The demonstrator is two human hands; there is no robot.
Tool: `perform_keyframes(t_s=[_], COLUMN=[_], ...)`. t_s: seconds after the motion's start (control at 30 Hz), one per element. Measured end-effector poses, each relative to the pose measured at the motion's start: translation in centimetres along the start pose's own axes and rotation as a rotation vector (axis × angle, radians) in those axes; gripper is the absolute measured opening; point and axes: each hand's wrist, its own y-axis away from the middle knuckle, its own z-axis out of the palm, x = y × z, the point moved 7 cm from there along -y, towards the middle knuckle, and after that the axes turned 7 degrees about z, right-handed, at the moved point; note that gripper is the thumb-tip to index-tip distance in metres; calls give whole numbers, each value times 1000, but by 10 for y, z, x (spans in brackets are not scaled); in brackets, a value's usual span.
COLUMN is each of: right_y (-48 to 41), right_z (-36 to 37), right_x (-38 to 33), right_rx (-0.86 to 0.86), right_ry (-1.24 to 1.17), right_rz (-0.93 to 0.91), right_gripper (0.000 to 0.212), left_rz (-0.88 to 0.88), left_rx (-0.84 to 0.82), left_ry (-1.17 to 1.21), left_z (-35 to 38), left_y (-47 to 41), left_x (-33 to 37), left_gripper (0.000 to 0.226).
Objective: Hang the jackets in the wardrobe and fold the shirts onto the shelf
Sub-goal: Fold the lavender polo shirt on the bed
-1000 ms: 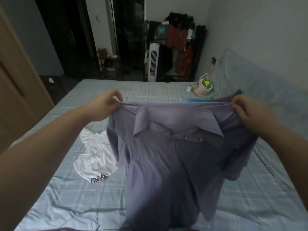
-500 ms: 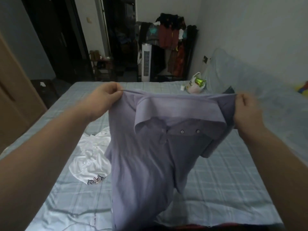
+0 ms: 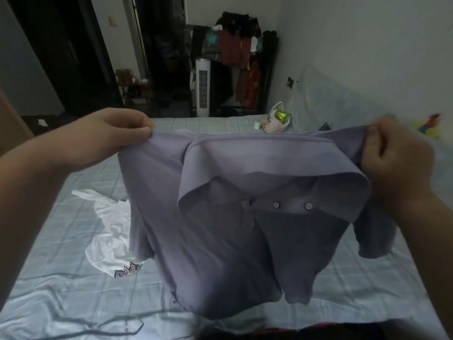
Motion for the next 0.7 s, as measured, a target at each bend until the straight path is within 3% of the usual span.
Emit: perform_keyframes(t_s=[0.1,0.23,0.53,0.7], right_y=[-10,-8,13,35], right_z=[31,105,311,438], right_x=[4,29,101,157], right_rx=[-92,-255,-521,-701], right_ry=[28,69,148,154], right_rz=[-20,28,143,240], right_gripper=[24,28,16,19], left_rz=[-62,-163,-340,-480], left_rx=[126,247,362,284], left_ry=[-226,-372,-331,-283], left_z=[5,30,82,128], left_y=[-25,-64,-165,-229], left_x=[-26,-77,-256,-381], left_gripper=[16,8,10,5])
